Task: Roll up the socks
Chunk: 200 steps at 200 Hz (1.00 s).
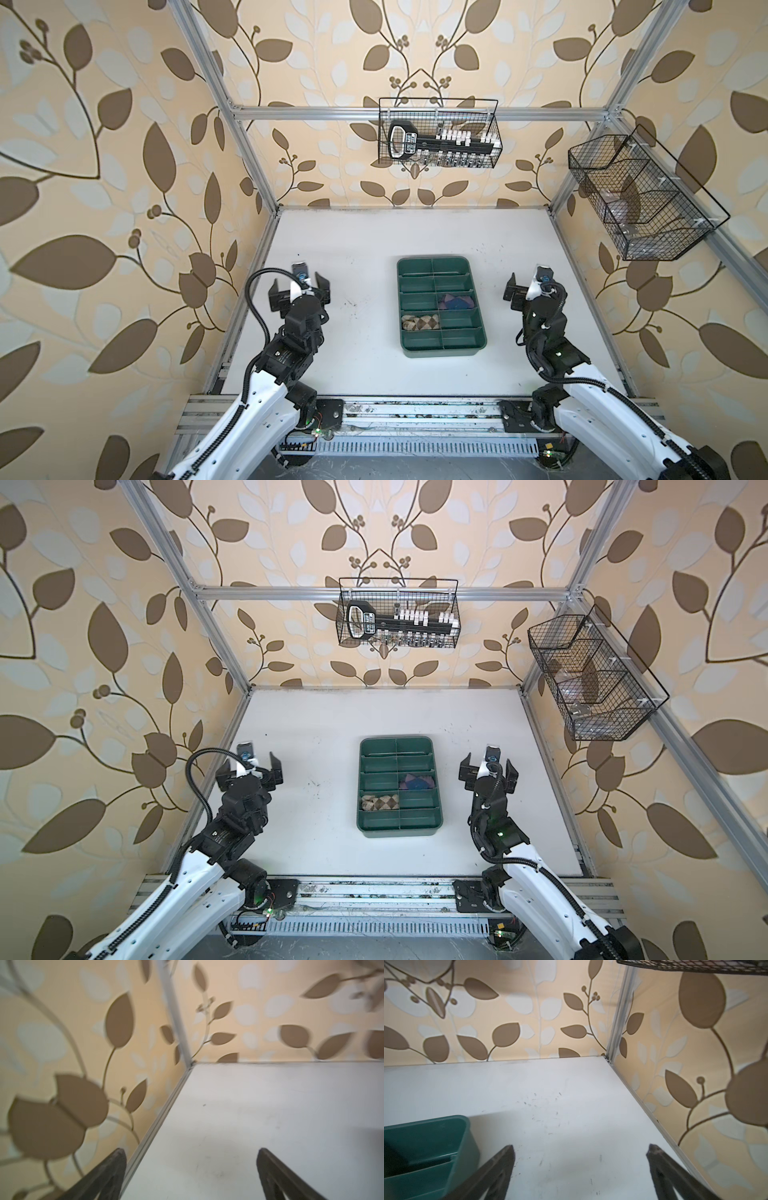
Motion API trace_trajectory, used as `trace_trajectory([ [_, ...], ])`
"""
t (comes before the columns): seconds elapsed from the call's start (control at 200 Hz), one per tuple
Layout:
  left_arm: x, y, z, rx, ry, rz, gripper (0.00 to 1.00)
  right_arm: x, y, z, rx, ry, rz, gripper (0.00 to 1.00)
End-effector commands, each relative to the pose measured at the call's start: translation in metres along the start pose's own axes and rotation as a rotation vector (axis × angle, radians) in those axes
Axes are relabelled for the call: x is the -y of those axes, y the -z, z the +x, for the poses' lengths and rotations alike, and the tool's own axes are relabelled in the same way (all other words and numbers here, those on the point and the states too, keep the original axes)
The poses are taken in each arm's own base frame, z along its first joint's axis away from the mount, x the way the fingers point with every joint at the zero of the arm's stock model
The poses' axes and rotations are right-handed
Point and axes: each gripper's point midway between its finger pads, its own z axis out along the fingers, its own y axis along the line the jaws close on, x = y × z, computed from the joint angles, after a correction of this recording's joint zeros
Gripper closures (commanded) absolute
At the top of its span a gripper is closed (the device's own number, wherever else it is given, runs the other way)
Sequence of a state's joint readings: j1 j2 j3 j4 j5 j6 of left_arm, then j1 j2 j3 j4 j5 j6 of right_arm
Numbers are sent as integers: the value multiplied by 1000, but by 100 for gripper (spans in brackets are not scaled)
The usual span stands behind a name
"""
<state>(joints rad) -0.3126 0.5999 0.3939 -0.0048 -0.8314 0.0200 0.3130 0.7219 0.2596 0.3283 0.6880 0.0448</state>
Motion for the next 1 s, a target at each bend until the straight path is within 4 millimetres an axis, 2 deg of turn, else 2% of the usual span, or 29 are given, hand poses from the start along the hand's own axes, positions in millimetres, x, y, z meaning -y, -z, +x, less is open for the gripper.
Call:
trace_trajectory([
  [0.0, -40, -19, 34, -47, 295, -212, 1, 15, 3, 5, 77, -44, 34, 0],
  [0.055, -40, -32, 37, -57, 270, -220, 1, 14, 6, 15, 109, -66, 7, 0],
  [0.17, -17, -56, 47, -103, 167, -152, 1, 7, 6, 20, 142, -84, -54, 0],
  [0.23, -8, -68, 55, -104, 203, -124, 1, 3, 0, 22, 138, -83, -77, 0],
  [0.335, 6, -91, 81, -138, 273, -28, 1, 0, -17, 27, 117, -97, -117, 0],
  [0.39, 7, -103, 82, -167, 256, -42, 1, -1, -27, 33, 83, -90, -125, 0],
  [0.49, 27, -119, 87, -206, 249, 57, 1, -11, -34, 36, 88, -57, -178, 0],
  [0.56, 44, -123, 90, -194, 230, 146, 1, -25, -41, 43, 54, -24, -233, 0],
  [0.66, 86, -125, 105, -239, 141, 366, 1, -39, -52, 59, 24, 7, -278, 0],
  [0.72, 89, -123, 105, -236, 135, 389, 1, -40, -61, 66, -54, 7, -285, 0],
  [0.765, 89, -121, 106, -256, 128, 392, 1, -37, -66, 62, -40, -17, -287, 0],
  [0.995, 92, -121, 107, -251, 97, 364, 1, -37, -64, 63, -39, -13, -280, 0],
])
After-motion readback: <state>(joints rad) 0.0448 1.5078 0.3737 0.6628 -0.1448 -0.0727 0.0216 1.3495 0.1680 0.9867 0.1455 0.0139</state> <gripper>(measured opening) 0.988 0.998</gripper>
